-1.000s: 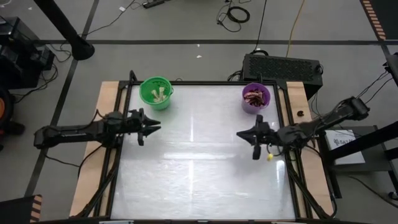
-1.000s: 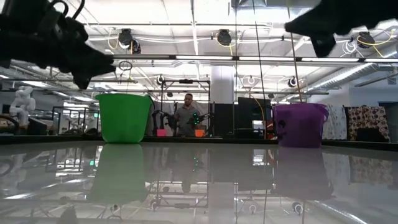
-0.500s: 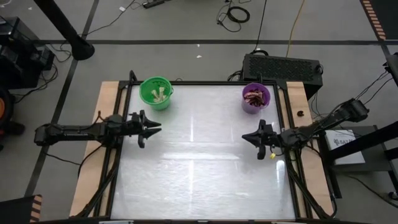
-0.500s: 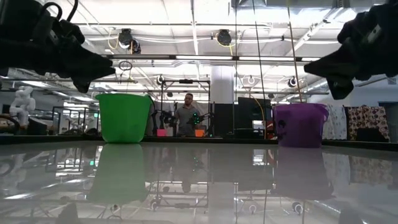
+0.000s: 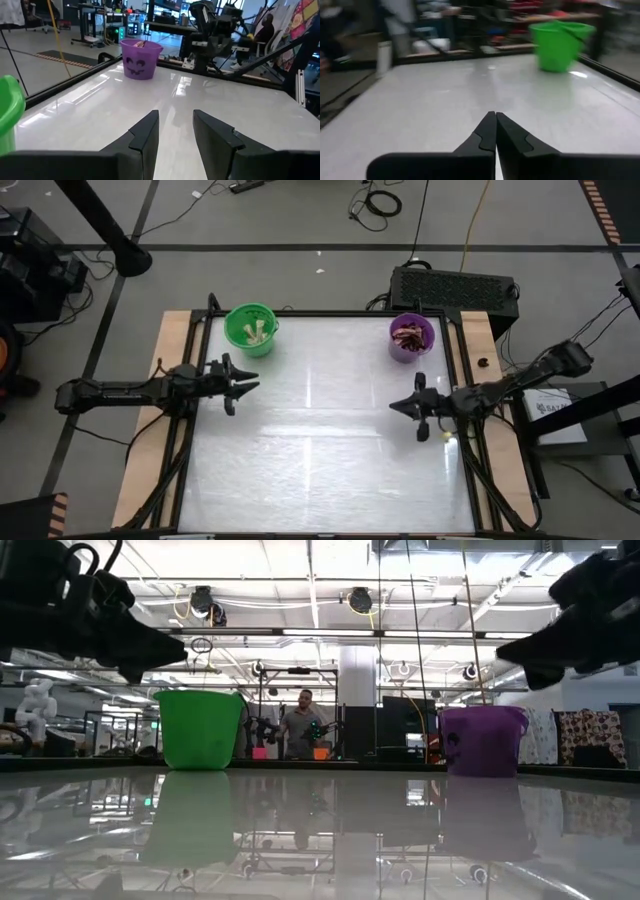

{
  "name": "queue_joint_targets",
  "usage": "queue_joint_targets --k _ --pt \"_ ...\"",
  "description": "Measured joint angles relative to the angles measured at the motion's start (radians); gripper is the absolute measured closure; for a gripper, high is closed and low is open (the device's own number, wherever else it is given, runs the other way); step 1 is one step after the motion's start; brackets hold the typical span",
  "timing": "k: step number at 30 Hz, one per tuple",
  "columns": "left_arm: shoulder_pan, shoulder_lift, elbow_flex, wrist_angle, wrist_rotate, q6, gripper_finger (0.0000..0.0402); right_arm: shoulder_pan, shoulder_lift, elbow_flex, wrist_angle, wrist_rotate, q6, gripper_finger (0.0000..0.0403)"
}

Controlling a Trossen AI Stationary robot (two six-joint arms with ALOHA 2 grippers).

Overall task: Sort candy by brand, put in halloween buckets
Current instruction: Return to Home Position

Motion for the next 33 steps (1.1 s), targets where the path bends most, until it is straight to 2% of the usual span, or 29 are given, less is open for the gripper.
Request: queue_joint_targets --k 3,5,8,12,14,19,25,33 --pt "0.000 0.000 0.000 -0.014 0.000 0.001 0.0274 -0.035 -0.039 0.000 -0.001 -0.141 -0.080 0.0403" --pt "0.000 0.000 0.000 -0.016 0.000 -0.005 0.0274 -0.074 -0.067 0.001 -0.027 -0.194 -0.108 0.0402" --pt "0.000 0.000 0.000 -0.015 0.000 -0.006 0.0274 -0.145 -0.098 0.001 -0.096 -0.263 -0.115 0.0402" --pt "0.000 0.000 0.000 -0.015 0.000 -0.006 0.0274 -0.237 -0.116 0.001 -0.119 -0.446 -0.124 0.0402" --pt "0.000 0.000 0.000 -0.015 0.000 -0.006 0.0274 -0.269 -0.116 0.001 -0.129 -0.494 -0.126 0.0402" --pt "0.000 0.000 0.000 -0.015 0.000 -0.006 0.0274 -0.306 -0.111 0.000 -0.237 -0.491 -0.162 0.0402" --pt "0.000 0.000 -0.001 -0.015 0.000 -0.006 0.0274 -0.330 -0.116 0.002 -0.249 -0.486 -0.193 0.0402" --pt "0.000 0.000 -0.001 -0.015 0.000 -0.006 0.0274 -0.329 -0.240 0.066 -0.426 -0.494 -0.237 0.0402"
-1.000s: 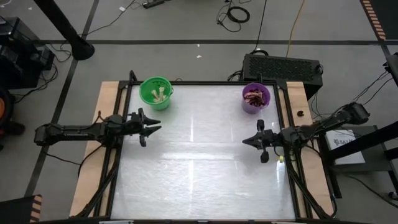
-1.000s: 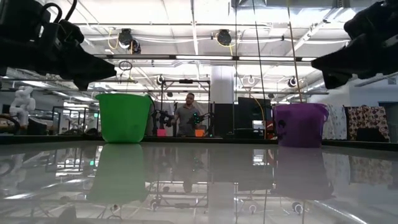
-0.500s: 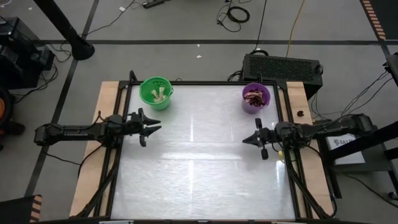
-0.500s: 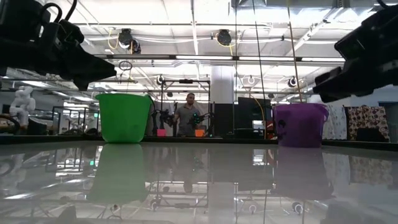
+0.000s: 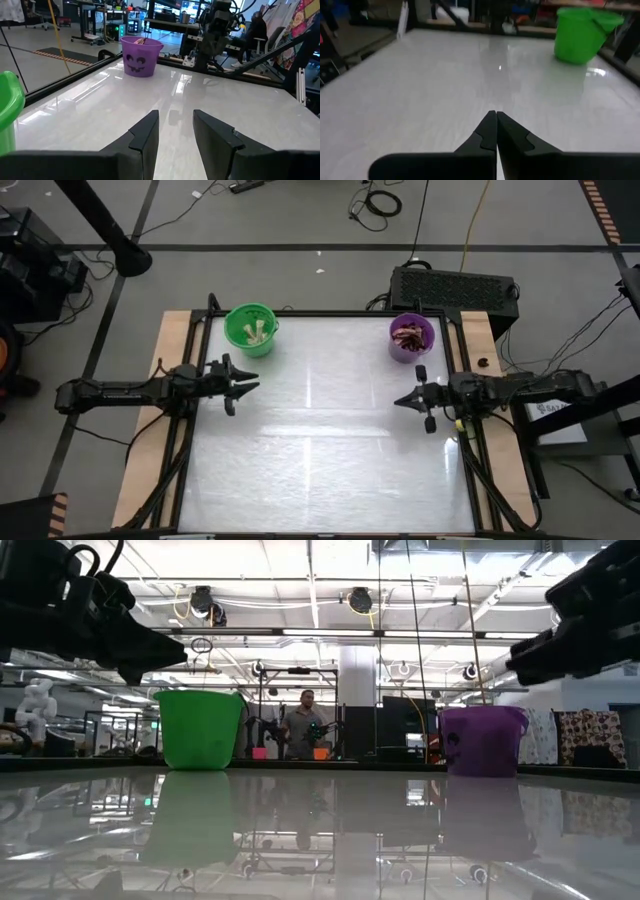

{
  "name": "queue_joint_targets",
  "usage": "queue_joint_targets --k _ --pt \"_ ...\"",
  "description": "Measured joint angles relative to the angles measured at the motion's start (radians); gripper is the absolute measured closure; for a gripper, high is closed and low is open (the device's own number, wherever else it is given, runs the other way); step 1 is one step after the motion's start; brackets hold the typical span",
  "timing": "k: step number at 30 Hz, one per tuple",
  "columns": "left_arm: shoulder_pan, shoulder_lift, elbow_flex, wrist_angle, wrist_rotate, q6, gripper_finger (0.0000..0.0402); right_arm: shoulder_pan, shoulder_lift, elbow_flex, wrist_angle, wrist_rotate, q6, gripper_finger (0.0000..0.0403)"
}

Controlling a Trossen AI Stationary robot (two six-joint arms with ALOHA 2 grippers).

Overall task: Sort candy by brand, put in halloween buckets
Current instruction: Return to Home Position

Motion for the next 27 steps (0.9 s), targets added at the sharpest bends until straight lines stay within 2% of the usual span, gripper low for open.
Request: queue_joint_targets --k 10,16,19,27 --pt "0.000 0.000 0.000 0.000 0.000 0.000 0.0274 0.001 -0.339 0.009 -0.220 -0.013 -0.044 0.0403" --pt "0.000 -0.002 0.000 -0.008 0.004 -0.001 0.0274 0.001 -0.330 0.010 -0.213 -0.002 -0.086 0.0403" --pt "0.000 0.001 0.000 -0.010 0.006 -0.001 0.0274 0.001 -0.329 0.009 -0.220 0.034 -0.035 0.0403" --pt "0.000 0.001 0.000 -0.015 0.007 -0.001 0.0274 0.001 -0.330 0.009 -0.218 0.031 0.067 0.0403"
